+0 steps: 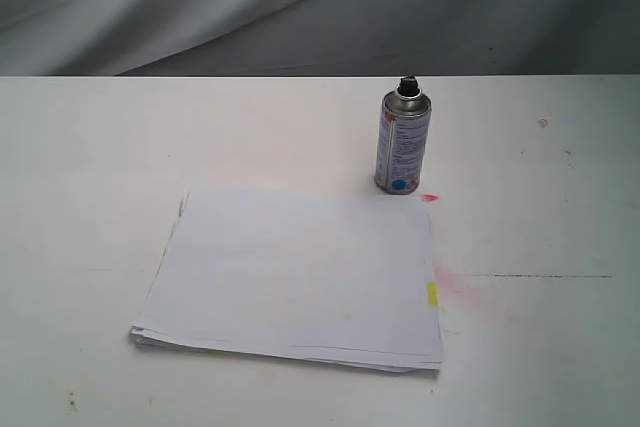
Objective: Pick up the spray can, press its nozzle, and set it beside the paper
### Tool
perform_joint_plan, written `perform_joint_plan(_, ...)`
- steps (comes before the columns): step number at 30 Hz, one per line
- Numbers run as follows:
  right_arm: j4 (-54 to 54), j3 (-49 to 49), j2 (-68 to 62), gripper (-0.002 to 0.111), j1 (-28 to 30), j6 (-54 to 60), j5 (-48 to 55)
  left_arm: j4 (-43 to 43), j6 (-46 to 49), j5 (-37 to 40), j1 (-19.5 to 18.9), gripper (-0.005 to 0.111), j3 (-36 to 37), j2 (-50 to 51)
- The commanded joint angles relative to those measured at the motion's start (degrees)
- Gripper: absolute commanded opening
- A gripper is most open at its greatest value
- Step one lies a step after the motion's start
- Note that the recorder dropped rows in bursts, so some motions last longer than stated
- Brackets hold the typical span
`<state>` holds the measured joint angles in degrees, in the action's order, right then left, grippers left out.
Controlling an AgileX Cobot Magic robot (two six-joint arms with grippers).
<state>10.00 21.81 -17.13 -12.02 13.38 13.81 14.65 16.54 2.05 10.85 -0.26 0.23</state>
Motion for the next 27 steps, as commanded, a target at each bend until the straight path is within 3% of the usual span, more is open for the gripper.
perform_joint_plan(1, 0.1, 8.8, -8.6, 0.0, 0.0, -0.2, 0.8, -0.1, 0.0, -0.1, 0.0, 0.0, 0.3, -0.2)
perform_joint_plan(8, 3.3, 19.1, -22.7, 0.0, -0.3, -0.2, 0.8, -0.1, 0.0, -0.1, 0.0, 0.0, 0.3, -0.2)
perform_joint_plan(21, 4.4, 21.2, -36.7, 0.0, -13.3, -2.3, -2.4, -0.1, 0.0, -0.1, 0.0, 0.0, 0.3, -0.2)
perform_joint_plan(24, 5.5, 18.1, -40.5, 0.0, -14.5, -2.3, -8.2, -0.1, 0.0, -0.1, 0.0, 0.0, 0.3, -0.2)
perform_joint_plan(27, 5.6, 12.5, -43.9, 0.0, -14.9, -2.4, -22.1, -0.1, 0.0, -0.1, 0.0, 0.0, 0.3, -0.2)
